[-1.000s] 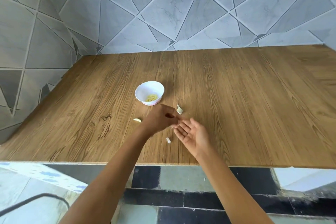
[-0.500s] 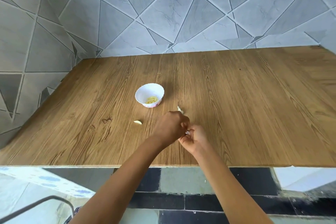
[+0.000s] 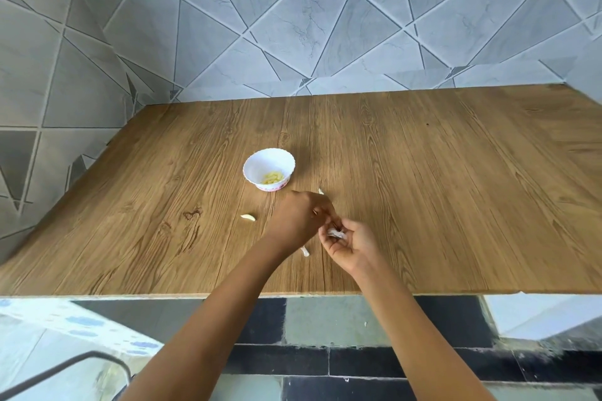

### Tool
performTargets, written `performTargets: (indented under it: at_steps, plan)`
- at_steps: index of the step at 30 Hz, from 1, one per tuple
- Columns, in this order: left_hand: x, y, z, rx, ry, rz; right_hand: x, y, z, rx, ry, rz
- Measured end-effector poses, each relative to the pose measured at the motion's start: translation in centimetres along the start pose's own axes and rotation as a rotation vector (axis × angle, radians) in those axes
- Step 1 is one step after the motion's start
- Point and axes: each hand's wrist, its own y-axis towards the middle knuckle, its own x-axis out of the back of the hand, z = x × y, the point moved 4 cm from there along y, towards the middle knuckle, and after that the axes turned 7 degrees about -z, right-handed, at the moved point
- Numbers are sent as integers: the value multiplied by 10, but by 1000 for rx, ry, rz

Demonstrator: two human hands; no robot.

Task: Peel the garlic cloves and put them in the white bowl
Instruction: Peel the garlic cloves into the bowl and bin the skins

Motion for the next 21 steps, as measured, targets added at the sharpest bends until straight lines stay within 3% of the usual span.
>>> performTargets:
  at_steps: [3,10,15,21]
  plan:
    - [13,-3,22,78,32,-17,8,5,7,10,32,5]
    - [-16,-26,41,49,172,281,17,8,18,59,40,-19]
    - [-26,-32,42,3,225,175,20,7,18,75,22,-23]
    - [-5,-14,30,48,-67,-69,19,9,10,71,-56,-20]
